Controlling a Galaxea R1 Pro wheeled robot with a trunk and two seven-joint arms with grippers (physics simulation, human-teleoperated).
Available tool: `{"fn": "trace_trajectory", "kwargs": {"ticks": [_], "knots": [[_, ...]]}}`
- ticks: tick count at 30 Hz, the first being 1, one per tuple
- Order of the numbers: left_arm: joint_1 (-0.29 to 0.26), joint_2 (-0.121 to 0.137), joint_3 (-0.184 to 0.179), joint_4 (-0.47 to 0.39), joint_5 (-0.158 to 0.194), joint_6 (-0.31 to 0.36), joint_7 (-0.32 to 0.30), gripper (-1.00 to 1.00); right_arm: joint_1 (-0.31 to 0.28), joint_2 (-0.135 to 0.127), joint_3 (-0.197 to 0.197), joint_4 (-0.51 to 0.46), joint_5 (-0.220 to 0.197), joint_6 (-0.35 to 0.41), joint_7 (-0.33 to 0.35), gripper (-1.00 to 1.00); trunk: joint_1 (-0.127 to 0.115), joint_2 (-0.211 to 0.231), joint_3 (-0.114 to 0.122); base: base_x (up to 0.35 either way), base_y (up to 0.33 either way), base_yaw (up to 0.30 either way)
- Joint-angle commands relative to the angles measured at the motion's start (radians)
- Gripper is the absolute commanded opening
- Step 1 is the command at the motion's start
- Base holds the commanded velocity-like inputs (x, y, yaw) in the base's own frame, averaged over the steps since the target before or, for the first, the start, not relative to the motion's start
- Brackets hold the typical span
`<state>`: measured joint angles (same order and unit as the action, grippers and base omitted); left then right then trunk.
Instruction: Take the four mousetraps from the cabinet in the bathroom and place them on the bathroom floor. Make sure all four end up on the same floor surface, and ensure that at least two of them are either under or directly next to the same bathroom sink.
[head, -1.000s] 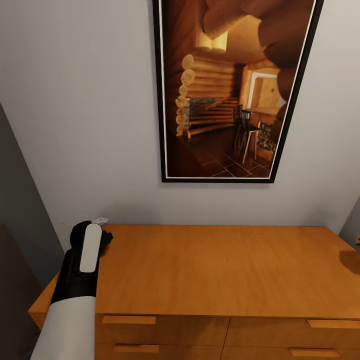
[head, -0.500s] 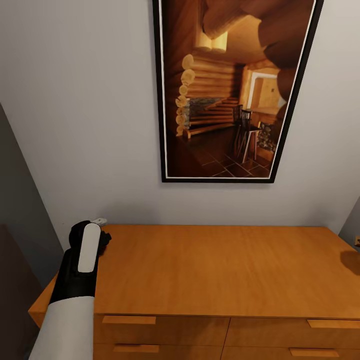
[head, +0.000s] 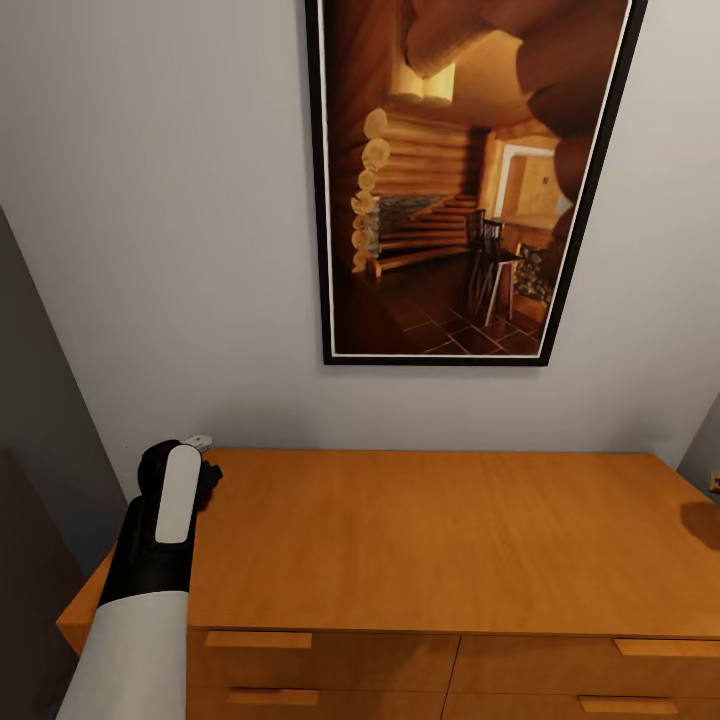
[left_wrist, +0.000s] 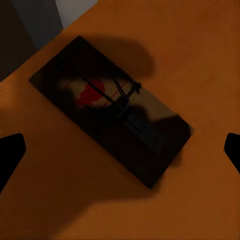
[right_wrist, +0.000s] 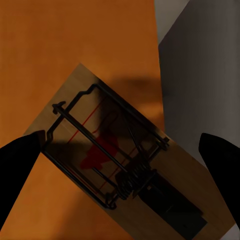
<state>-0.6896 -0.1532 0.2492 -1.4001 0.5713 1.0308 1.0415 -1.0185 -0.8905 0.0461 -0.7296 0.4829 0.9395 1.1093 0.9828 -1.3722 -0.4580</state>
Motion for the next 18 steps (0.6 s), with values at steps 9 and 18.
{"fn": "trace_trajectory", "kwargs": {"ticks": [9,18], "knots": [[-0.003,0.005,0.001,0.002,0.012,0.003,0.011,1.0,-0.002,-0.001,0.003,-0.001,0.009,0.002,0.009,-1.0,0.0,-0.001,-0.001,0.0,0.0,0.0],[-0.008,0.007,0.001,0.01,0.013,0.003,0.011,1.0,-0.002,-0.001,0.003,-0.001,0.009,0.004,0.008,-1.0,0.0,-0.001,-0.001,0.0,0.0,0.0]]}}
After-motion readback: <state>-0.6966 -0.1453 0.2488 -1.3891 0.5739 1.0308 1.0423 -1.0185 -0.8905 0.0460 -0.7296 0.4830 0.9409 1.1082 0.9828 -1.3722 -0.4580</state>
